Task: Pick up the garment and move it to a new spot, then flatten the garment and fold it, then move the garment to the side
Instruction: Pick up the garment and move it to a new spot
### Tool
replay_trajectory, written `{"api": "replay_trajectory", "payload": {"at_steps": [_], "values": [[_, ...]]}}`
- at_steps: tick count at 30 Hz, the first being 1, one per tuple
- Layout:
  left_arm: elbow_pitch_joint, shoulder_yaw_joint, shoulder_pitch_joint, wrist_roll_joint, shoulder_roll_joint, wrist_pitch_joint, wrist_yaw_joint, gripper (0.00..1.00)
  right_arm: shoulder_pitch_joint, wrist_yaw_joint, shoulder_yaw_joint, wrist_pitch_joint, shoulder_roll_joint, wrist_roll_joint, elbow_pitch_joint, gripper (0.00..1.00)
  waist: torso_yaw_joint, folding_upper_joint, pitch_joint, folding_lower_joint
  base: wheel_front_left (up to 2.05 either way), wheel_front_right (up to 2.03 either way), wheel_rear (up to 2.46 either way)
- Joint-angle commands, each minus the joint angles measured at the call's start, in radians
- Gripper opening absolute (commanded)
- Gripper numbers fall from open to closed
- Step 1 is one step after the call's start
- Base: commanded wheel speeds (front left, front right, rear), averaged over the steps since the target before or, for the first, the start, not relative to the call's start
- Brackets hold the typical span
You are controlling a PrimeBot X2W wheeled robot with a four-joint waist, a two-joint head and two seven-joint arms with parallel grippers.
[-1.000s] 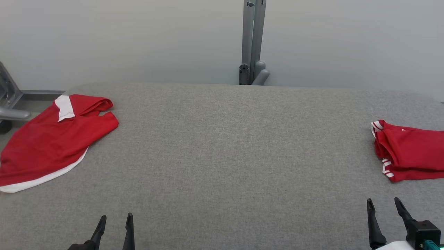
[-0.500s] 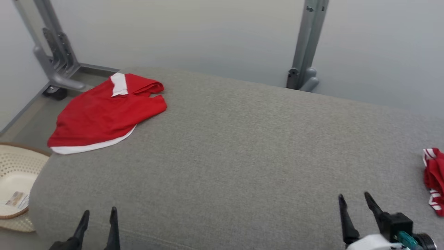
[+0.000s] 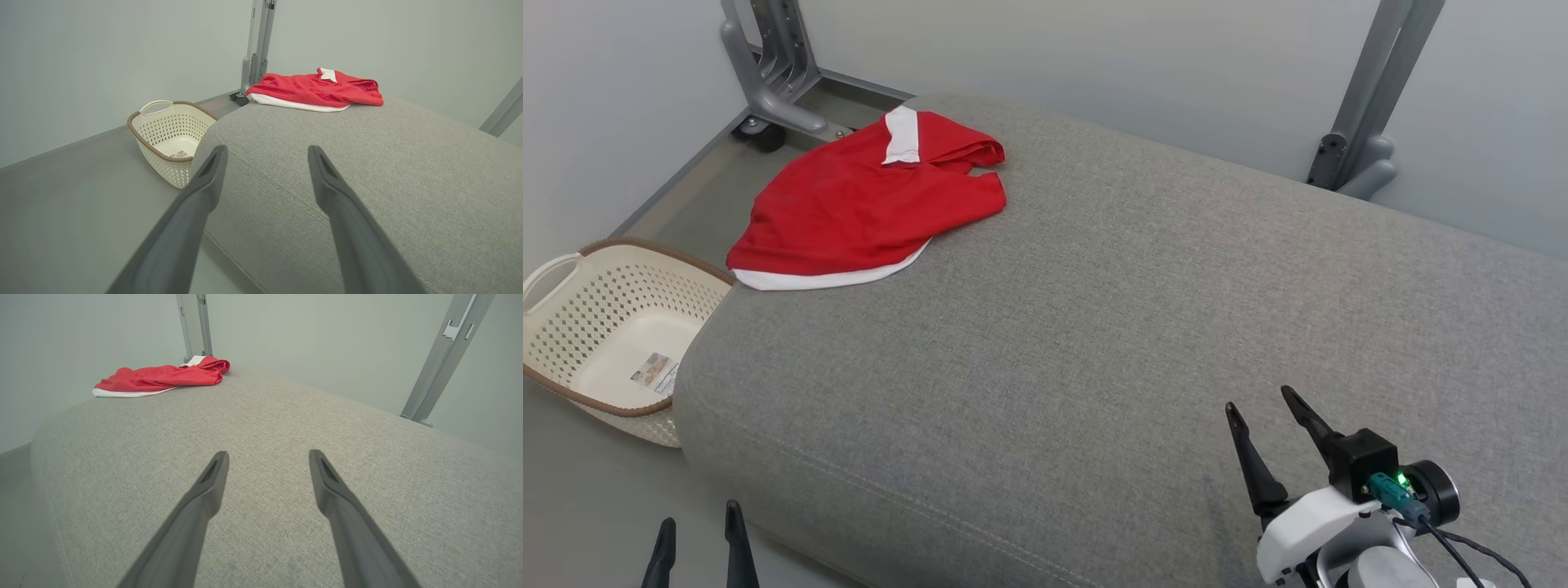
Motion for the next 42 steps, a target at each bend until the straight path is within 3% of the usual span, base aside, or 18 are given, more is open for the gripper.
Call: {"api": "replay_trajectory", "payload": {"at_steps": [1,6,11,18,22,26,35,42], "values": [[0.003,-0.003,0.005,-0.006,-0.001,0.000,0.001,1.00,-0.001,-0.001,0.000,-0.003,-0.005,0.008,-0.001,1.00,0.004,0.0000,0.005,0.0000,0.00,0.00,0.00],[0.043,-0.025,-0.085,-0.010,-0.001,0.000,-0.005,1.00,0.043,-0.001,-0.049,-0.003,-0.028,-0.002,-0.019,1.00,0.011,0.0000,0.025,0.0000,0.00,0.00,0.00],[0.166,-0.100,-0.306,-0.057,0.027,0.000,-0.008,1.00,0.010,-0.001,-0.105,-0.003,-0.088,-0.052,-0.082,1.00,0.019,0.0000,0.195,0.0000,0.00,0.00,0.00],[0.404,-0.327,-0.695,-0.258,0.107,0.012,-0.008,1.00,-0.067,-0.001,-0.162,-0.003,-0.202,-0.123,-0.179,1.00,0.027,0.0000,0.450,0.0000,0.00,0.00,0.00],[0.539,-0.420,-0.872,-0.377,0.168,0.019,-0.007,1.00,-0.110,-0.001,-0.144,0.010,-0.237,-0.145,-0.241,1.00,-0.006,0.0000,0.531,0.0000,0.00,0.00,0.00],[0.657,-0.454,-1.001,-0.502,0.190,0.021,-0.007,1.00,-0.125,-0.001,-0.115,0.051,-0.256,-0.151,-0.321,1.00,-0.031,0.0000,0.587,0.0000,0.00,0.00,0.00],[0.827,-0.476,-1.107,-0.716,0.219,0.067,-0.007,1.00,-0.121,-0.001,-0.073,0.146,-0.294,-0.136,-0.489,1.00,-0.092,0.0000,0.648,0.0000,0.00,0.00,0.00],[0.871,-0.481,-1.112,-0.848,0.243,0.072,-0.007,1.00,-0.077,-0.001,-0.097,0.222,-0.317,-0.131,-0.631,1.00,-0.134,0.0000,0.666,0.0000,0.00,0.00,0.00]]}}
